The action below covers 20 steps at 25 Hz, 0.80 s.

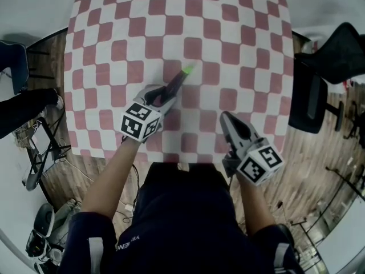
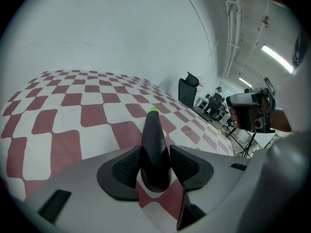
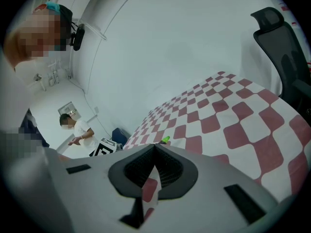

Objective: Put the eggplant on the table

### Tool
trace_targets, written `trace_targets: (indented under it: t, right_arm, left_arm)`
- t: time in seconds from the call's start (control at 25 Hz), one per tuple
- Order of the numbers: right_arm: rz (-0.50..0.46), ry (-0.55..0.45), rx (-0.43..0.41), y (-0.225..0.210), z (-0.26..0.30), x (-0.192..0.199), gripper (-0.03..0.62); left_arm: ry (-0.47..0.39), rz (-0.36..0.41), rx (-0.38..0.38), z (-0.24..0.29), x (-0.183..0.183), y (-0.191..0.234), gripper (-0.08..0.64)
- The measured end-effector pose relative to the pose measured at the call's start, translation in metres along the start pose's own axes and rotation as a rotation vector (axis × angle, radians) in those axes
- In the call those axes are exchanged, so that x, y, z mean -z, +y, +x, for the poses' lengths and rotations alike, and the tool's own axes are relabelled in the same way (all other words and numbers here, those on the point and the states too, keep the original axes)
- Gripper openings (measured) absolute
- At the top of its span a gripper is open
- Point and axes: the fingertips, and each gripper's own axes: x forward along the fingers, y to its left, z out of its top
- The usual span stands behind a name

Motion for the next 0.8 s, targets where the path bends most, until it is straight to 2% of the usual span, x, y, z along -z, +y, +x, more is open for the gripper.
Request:
trace_targets:
  t: [0.4, 0.8]
  right_arm:
    - [0.021, -0.002, 0.014, -0.021, -0.007, -0.003, 0.015]
    - [0.029, -0.007, 0.013, -0.031, -0.012, -0.005, 0.015]
  left_arm:
    - [0.134, 0.035, -0.06, 0.019, 0.014, 0.0, 0.212]
    - [0.181, 0.051, -0.08, 0.026, 0.015, -0.002, 0.218]
